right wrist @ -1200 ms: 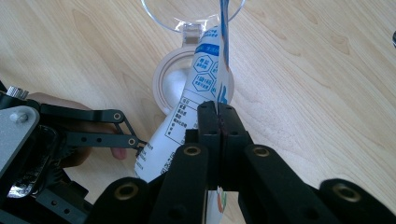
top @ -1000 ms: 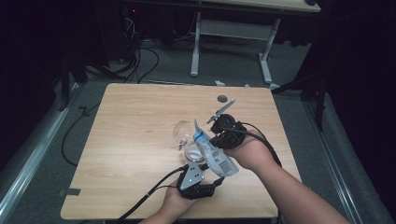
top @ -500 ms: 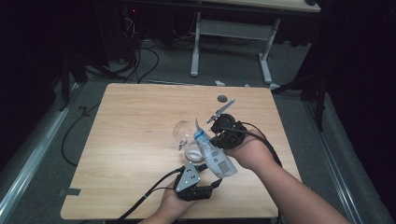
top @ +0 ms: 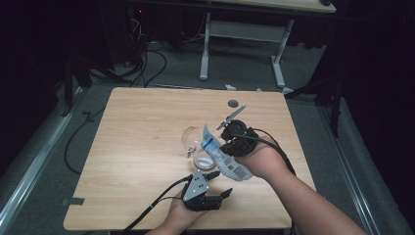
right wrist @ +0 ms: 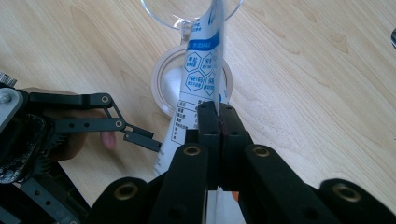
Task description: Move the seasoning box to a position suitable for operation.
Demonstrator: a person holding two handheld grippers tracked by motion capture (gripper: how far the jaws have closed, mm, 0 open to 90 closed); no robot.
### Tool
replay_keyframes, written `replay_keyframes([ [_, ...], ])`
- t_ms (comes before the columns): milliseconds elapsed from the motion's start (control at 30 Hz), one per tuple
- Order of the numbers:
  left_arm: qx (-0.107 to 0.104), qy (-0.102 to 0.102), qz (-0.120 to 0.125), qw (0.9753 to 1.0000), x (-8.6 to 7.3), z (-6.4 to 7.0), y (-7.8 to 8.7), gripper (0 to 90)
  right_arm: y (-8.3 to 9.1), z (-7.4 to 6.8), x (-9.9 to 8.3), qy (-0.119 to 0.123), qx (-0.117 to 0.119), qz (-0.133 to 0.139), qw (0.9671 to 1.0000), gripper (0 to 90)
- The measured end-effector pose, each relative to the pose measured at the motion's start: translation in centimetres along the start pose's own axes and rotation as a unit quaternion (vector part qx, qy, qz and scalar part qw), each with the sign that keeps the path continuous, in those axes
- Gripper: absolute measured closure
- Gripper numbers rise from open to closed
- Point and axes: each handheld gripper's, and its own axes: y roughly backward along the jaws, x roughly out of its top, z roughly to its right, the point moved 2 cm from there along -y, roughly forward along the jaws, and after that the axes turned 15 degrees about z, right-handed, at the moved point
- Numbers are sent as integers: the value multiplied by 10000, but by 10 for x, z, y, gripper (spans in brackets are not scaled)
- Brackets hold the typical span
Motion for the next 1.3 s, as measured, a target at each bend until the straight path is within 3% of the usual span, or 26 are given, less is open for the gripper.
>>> replay_keyframes([
  [267,-31,34,22,10000,-1,0,5,336,0,0,0,4,-9,-6,10000,900],
  [433,-2,123,21,9999,-4,-6,16,343,0,-1,0,16,3,-25,10000,900],
  [700,267,113,-91,9995,-5,-27,43,355,2,-2,-2,5,-2,-7,10000,900],
  [1100,683,-130,-366,9969,-7,-58,85,368,4,0,-6,-47,-31,10,10000,900],
  [1300,959,38,-332,9948,-11,-78,106,376,4,5,-14,-126,-44,31,9999,900],
])
